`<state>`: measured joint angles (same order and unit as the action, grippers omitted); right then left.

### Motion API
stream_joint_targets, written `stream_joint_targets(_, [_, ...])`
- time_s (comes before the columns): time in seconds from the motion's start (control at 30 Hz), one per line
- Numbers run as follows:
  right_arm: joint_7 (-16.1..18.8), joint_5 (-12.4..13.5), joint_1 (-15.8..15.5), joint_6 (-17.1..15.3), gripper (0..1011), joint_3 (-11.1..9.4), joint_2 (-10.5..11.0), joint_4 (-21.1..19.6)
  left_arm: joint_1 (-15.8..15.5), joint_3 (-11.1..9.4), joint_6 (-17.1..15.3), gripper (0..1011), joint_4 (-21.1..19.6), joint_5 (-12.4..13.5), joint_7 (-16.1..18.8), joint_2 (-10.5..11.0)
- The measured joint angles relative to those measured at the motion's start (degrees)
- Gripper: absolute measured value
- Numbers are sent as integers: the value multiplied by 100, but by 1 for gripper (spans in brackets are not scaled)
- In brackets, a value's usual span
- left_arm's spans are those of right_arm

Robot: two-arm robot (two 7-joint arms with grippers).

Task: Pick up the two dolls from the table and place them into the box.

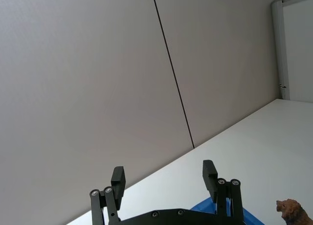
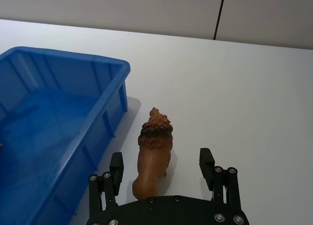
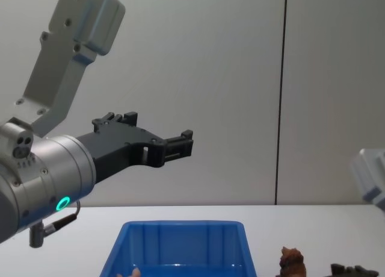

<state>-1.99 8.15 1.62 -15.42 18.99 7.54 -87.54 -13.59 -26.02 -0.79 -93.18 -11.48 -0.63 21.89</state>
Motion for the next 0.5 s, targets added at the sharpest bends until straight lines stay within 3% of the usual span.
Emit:
stream_joint_targets(0.1, [-19,-16,22,-42,936,12,-36,33,0,0,0,1001,0,0,0,0])
stream_joint_targets(0.5, [-148,-106,161,-481,596,61,-207,214,0,0,0,1001,0,0,0,0])
